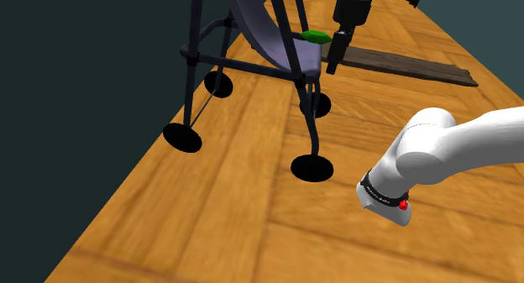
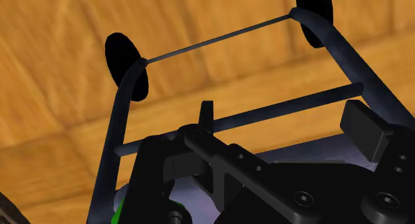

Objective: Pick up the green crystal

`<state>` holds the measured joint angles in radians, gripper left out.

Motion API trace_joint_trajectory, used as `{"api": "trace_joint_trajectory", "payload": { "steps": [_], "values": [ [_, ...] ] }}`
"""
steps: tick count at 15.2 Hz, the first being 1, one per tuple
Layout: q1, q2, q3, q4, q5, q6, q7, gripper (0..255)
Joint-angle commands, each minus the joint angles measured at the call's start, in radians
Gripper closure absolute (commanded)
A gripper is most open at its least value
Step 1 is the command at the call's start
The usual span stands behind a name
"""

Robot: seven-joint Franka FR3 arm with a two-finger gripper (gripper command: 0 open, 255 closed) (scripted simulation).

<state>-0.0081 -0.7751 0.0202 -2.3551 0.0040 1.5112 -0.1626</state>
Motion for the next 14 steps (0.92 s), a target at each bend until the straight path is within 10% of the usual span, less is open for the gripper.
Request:
{"api": "trace_joint_trajectory", "payload": {
  "steps": [1, 14],
  "values": [
    [0.0, 0.0, 0.0, 0.0, 0.0, 0.0, 0.0, 0],
    [-0.012, 0.315, -0.115, 0.348, -0.044, 0.047, -0.177, 0]
  ]
}}
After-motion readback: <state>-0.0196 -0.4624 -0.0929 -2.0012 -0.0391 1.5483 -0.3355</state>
